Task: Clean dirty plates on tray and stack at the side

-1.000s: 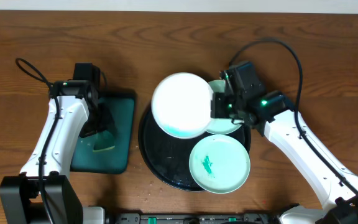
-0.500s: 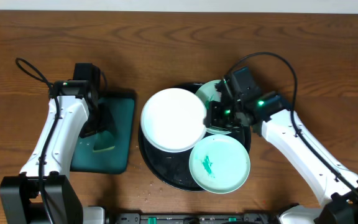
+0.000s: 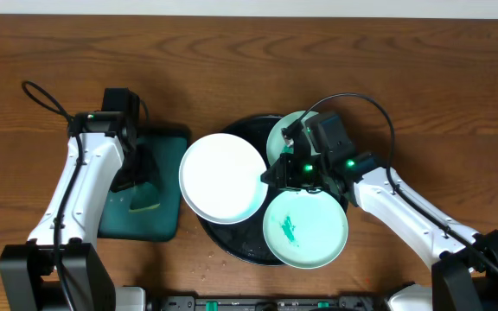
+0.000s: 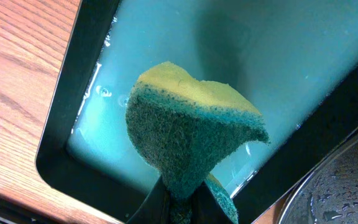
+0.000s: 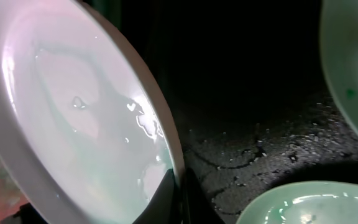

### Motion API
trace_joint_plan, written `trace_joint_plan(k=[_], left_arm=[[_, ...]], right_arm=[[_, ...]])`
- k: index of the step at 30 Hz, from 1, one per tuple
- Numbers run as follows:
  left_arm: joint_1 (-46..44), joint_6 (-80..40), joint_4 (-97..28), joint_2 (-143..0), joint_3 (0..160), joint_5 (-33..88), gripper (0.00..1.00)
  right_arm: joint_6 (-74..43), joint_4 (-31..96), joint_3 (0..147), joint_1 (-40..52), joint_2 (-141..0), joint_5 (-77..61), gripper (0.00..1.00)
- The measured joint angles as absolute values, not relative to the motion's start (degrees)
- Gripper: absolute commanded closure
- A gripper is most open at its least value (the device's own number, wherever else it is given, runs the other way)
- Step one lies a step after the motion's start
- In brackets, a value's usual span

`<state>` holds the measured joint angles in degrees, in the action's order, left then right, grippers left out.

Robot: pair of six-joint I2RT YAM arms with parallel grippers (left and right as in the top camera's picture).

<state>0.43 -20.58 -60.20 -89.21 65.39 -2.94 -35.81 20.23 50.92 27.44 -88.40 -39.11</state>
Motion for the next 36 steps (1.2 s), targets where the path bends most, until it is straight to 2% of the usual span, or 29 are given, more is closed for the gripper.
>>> trace_joint_plan(k=[6,12,18,29,36], left_arm=[[0.43,-20.58,-60.49,-89.21,65.39,-2.94,0.92],[0.43,-20.58,-60.71,-89.21,65.39,-2.94,0.92],[0.43,-20.58,-60.82,-89.21,65.39,-2.94,0.92],[0.43,-20.58,-60.62,-89.21,65.39,-2.94,0.93],[0.45,-20.6,-60.62,-89.21,65.39,-2.94,0.93]], right_arm=[[-37.69,23.14,50.92,27.2,-88.4,-40.1,0.99],[-40.86,36.38,50.87,26.85,-88.4,-38.17,0.99],[-42.61,47.46,50.81,26.85,-88.4,-29.19,0.99],[-37.8,41.85,51.4,26.85,-88.38,-12.1,0.99],[-31.33,38.85,55.57,26.87,-88.38,-5.85,0.99]])
